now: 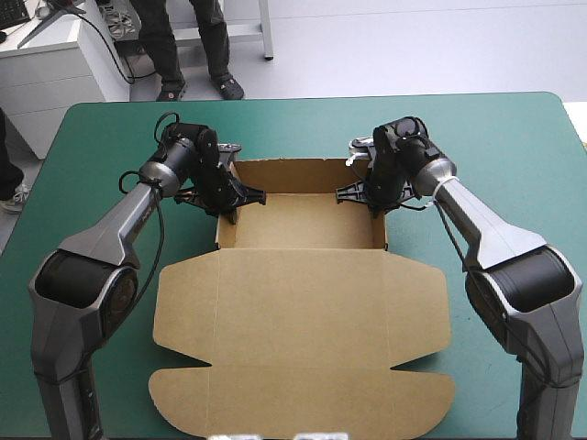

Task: Fold the box

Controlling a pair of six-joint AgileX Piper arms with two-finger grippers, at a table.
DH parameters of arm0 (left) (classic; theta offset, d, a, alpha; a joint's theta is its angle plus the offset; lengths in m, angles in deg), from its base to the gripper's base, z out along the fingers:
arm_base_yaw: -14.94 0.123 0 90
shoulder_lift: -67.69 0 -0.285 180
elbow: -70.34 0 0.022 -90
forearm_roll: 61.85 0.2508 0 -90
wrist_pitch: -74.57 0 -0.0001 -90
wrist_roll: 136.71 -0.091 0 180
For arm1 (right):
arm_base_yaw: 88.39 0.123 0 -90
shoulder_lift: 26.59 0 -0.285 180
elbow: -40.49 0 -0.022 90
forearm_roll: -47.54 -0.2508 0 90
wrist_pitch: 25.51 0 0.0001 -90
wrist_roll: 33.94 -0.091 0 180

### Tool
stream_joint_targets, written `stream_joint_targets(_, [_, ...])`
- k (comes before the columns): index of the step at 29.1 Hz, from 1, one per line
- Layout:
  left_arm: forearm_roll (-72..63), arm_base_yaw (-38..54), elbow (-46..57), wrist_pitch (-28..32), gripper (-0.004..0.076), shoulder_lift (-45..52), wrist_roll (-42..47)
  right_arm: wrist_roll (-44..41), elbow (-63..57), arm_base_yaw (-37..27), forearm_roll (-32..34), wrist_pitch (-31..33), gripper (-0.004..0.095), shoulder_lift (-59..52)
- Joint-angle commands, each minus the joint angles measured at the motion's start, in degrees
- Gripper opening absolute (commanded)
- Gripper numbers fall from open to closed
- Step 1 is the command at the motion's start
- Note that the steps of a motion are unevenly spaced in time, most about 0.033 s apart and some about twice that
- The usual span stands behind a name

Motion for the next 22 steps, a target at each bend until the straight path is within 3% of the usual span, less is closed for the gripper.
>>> stream_joint_targets(1, [-1.5,-0.5,-1.1,-2.9,0.0024,2.3,-3.4,2.5,1.0,-0.1,2.7,1.8,0.0083,-1.8])
stream_joint_targets(5, [-1.5,-0.5,-1.6,-3.1,0.0192,2.3,-3.4,2.5,1.4,-0.1,6.3,1.8,0.0319,-2.0])
stream_joint_targets(7, [-1.6,-0.5,-2.4,-3.1,0.0326,2.3,-3.4,2.5,1.5,-0.1,7.2,1.8,0.0432,-2.1])
stream_joint_targets(9, [-1.6,-0.5,-3.6,-3.1,0.0462,2.3,-3.4,2.1,1.5,-0.1,7.4,1.8,0.0486,-2.1])
stream_joint_targets(12, [-1.5,-0.5,-5.2,-3.1,0.0592,2.3,-3.8,1.7,1.5,-0.1,7.0,1.8,0.0493,-2.1])
stream_joint_targets(22, [-0.9,-0.5,-13.4,-3.2,0.0605,3.5,-3.8,2.1,8.6,-0.1,6.5,1.8,0.0492,-3.2])
